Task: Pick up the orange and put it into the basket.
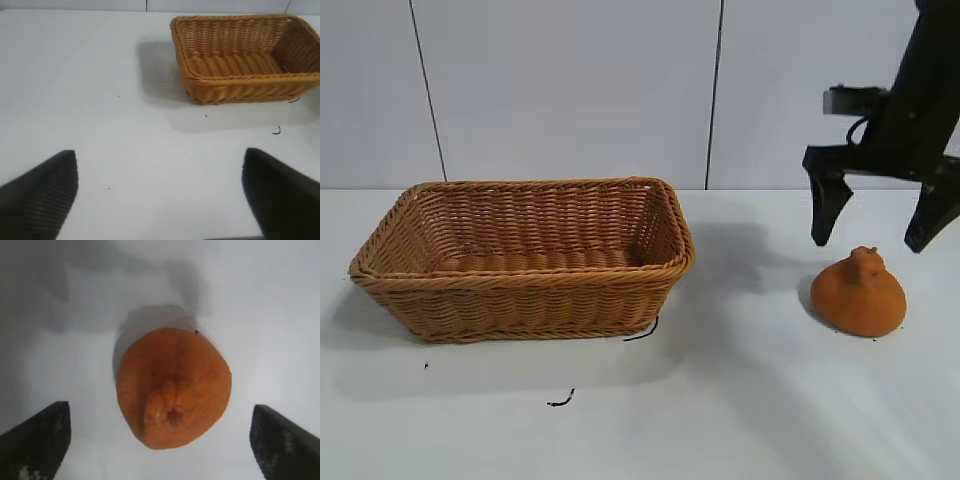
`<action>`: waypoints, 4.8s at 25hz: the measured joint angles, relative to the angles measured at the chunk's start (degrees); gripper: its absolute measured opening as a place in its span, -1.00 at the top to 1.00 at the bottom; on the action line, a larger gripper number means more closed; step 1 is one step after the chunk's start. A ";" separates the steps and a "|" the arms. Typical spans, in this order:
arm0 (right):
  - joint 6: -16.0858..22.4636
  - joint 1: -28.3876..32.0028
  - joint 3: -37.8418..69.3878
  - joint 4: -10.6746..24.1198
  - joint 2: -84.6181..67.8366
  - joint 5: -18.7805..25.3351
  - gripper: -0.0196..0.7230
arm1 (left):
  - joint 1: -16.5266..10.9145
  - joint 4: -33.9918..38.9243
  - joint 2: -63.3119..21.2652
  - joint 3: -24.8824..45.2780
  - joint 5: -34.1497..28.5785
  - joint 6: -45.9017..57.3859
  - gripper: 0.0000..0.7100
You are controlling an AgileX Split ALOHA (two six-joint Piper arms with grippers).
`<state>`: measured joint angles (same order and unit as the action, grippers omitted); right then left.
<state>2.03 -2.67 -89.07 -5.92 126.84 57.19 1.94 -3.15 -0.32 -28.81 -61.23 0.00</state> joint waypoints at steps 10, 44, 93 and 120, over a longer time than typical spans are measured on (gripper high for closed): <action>0.00 0.00 -0.57 0.09 0.09 0.43 0.28 | 0.00 0.00 0.00 0.00 0.00 0.00 -0.80; 1.36 -29.58 -29.16 -0.25 -4.78 -1.25 0.57 | 0.00 0.00 0.00 0.00 0.00 0.00 -0.80; 5.49 -1.20 -47.23 7.95 7.77 12.23 -0.79 | 0.00 0.00 0.00 0.00 -0.07 0.00 -0.80; -0.17 0.64 29.94 4.41 -45.40 12.18 -0.79 | 0.00 0.05 0.00 0.00 -0.02 0.00 -0.80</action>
<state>1.86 -2.02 -59.13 -1.51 81.44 69.37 1.94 -3.10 -0.32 -28.81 -61.25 0.00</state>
